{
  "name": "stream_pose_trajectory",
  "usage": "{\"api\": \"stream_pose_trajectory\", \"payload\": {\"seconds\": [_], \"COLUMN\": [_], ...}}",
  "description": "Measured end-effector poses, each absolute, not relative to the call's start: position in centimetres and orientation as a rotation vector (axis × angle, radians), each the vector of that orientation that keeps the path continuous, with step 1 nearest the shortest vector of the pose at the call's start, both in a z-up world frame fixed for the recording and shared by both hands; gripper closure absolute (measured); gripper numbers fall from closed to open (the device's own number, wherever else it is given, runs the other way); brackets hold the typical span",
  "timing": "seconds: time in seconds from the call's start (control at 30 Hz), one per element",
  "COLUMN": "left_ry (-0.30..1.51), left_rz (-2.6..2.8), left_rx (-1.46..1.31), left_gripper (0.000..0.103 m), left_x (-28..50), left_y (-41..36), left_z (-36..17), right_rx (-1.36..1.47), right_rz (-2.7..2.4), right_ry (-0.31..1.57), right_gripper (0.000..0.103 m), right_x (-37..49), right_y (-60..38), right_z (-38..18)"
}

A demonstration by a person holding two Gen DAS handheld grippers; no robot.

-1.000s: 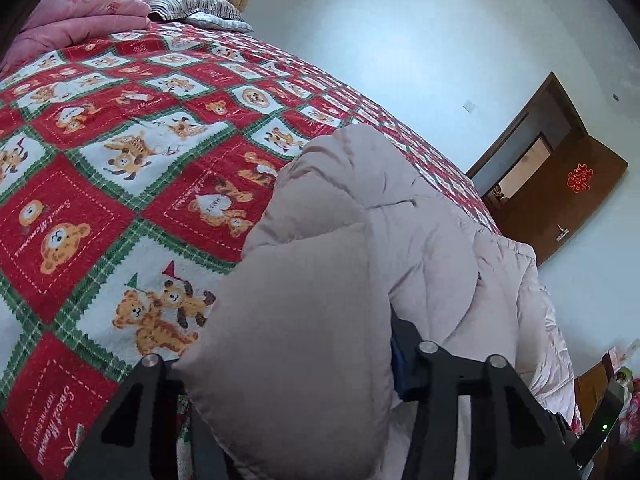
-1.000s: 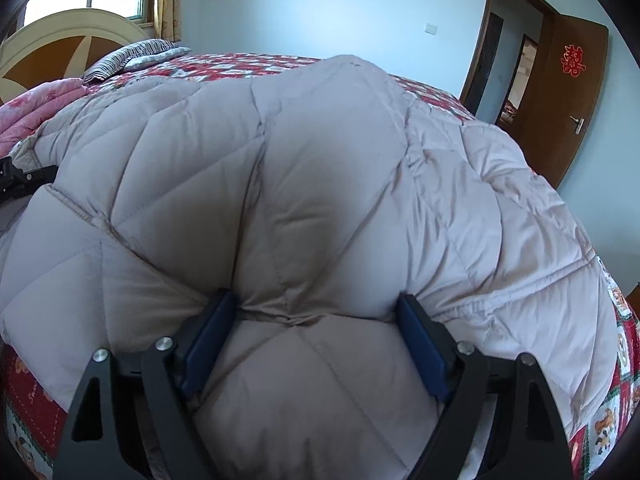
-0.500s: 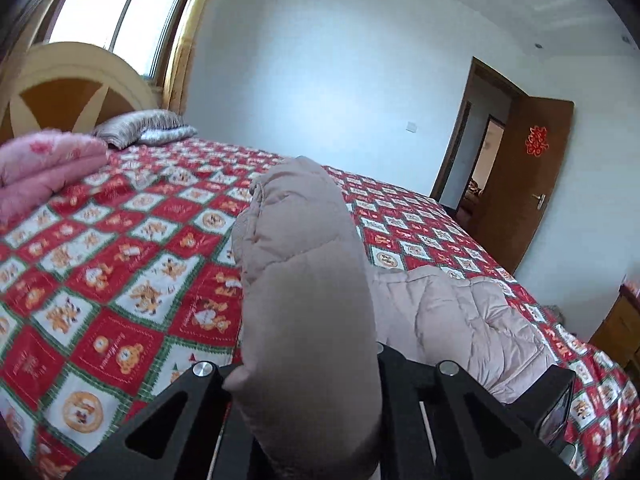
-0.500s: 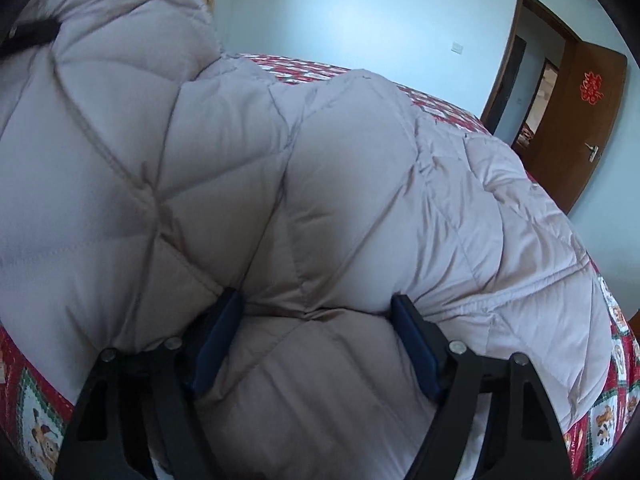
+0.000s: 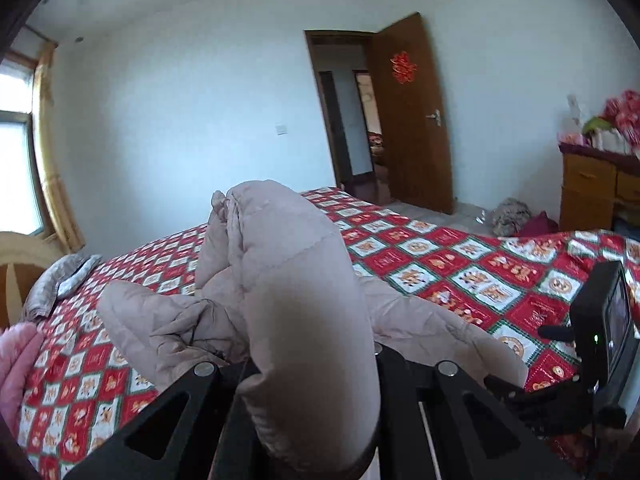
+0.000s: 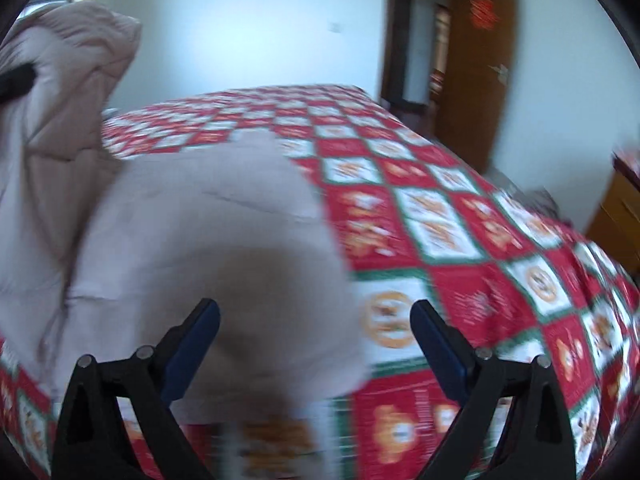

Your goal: Fold large clothes

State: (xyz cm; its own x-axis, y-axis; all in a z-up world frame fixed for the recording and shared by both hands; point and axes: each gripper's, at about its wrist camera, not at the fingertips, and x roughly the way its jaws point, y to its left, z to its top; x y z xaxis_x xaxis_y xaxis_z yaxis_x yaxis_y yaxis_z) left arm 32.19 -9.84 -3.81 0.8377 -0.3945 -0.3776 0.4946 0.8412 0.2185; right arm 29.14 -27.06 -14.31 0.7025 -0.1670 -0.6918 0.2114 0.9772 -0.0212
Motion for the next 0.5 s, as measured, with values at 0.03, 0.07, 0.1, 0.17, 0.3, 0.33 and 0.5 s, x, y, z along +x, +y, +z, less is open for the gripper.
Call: {"api": "stream_pose_trajectory", "payload": {"seconds": [0.03, 0.07, 0.1, 0.17, 0.3, 0.33, 0.5], "left_ry": [0.333, 0.339, 0.349, 0.369, 0.395, 0.378, 0.393], "left_rz": [-0.509, -0.544, -0.582, -0.630, -0.673, -0.670, -0.684], "left_rx": [0.364, 0.402, 0.442, 0.553, 0.647, 0.669, 0.641], "left_gripper": [0.097, 0.097, 0.097, 0.097, 0.097, 0.097, 0.097], "left_x": [32.3, 32.1, 32.1, 31.6, 31.5, 31.4, 31.7], "left_y": [-11.7, -13.5, -14.9, -17.8, -20.1, -20.2, -20.0], "left_z": [-4.7, -5.6, -6.6, -9.0, -13.1, -13.8, -13.5], "right_rx": [0.072, 0.074, 0.078, 0.087, 0.151, 0.163, 0.195], "right_rz": [-0.239, -0.252, -0.261, -0.289, -0.342, -0.339, -0.333], "right_ry": [0.778, 0.791, 0.799, 0.808, 0.806, 0.813, 0.807], "right_gripper": [0.005, 0.005, 0.005, 0.005, 0.005, 0.005, 0.005], "right_x": [29.2, 29.2, 29.2, 29.0, 27.5, 27.2, 26.8], "right_y": [-28.4, -29.2, -29.9, -31.1, -33.7, -34.0, -34.7], "right_z": [-14.8, -15.3, -15.6, -16.0, -16.4, -16.5, -17.1]}}
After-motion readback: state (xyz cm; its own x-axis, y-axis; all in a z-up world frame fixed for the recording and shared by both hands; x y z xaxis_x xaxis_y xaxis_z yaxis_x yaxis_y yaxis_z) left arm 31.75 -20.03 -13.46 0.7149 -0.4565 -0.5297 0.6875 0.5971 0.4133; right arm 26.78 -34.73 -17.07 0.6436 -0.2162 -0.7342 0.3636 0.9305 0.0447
